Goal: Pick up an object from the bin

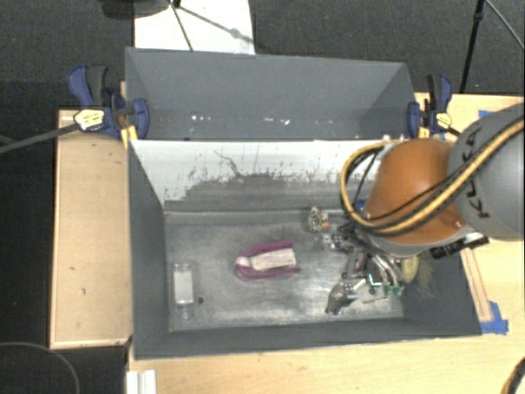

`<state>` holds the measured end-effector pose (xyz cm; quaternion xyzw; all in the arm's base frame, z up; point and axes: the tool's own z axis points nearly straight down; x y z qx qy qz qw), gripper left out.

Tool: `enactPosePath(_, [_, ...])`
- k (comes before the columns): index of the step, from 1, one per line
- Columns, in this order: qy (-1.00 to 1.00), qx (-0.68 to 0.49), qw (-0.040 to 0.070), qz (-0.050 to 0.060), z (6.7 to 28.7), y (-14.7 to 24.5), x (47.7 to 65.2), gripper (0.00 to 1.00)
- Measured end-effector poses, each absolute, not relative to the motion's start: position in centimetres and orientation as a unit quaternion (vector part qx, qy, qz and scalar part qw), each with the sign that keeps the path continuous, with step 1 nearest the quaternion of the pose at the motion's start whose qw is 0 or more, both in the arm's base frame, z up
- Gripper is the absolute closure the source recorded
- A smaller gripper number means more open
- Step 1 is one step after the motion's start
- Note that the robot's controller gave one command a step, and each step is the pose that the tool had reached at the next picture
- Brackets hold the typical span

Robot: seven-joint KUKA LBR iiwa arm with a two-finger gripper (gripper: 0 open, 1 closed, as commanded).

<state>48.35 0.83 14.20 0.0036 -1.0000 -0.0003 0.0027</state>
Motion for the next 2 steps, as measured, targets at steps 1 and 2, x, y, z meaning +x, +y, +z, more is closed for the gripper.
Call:
enactPosePath(1, [-0.994, 0.106, -0.003, -0.001, 7.1, 7.4, 53.9, 0.0])
enactPosePath(2, [-0.995, 0.104, 0.0, 0.0, 7.22, 7.27, 53.82, 1.0])
